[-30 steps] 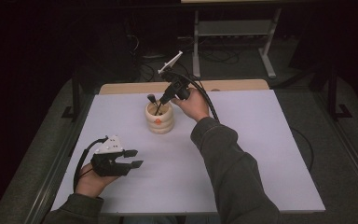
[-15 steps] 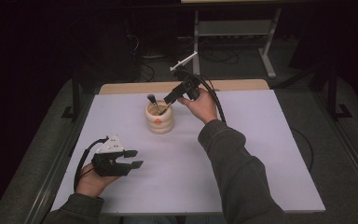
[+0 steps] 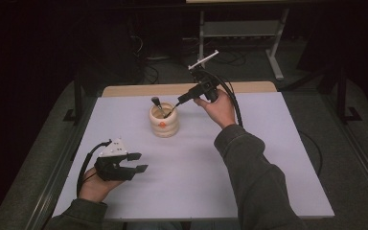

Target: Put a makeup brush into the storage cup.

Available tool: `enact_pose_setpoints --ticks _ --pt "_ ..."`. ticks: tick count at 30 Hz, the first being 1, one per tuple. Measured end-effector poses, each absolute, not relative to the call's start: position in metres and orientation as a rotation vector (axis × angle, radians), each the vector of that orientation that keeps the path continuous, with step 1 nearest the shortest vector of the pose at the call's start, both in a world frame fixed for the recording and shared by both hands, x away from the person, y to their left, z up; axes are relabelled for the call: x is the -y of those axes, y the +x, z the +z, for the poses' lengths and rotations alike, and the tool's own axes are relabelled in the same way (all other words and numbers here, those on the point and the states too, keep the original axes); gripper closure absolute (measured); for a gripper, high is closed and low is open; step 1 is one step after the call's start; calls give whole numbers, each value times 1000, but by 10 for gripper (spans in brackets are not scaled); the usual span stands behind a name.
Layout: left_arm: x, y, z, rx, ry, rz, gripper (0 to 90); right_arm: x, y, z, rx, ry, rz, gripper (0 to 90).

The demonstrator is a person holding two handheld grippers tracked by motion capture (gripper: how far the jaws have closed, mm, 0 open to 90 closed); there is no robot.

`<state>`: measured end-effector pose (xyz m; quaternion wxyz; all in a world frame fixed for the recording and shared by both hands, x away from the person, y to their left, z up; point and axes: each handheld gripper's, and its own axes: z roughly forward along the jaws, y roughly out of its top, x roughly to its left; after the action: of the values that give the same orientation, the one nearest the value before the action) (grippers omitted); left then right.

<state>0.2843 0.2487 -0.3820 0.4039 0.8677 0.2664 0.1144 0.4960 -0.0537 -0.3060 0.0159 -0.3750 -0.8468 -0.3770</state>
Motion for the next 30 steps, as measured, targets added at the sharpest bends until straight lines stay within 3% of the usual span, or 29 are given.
enact_pose_setpoints --ticks 9,30 --pt "-248 285 -382 -677 2193 294 469 72 487 -305 2656 -1166 -1230 390" --pt "-247 288 -385 -713 2185 290 375 113 465 -317 2624 -1240 -1321 352"
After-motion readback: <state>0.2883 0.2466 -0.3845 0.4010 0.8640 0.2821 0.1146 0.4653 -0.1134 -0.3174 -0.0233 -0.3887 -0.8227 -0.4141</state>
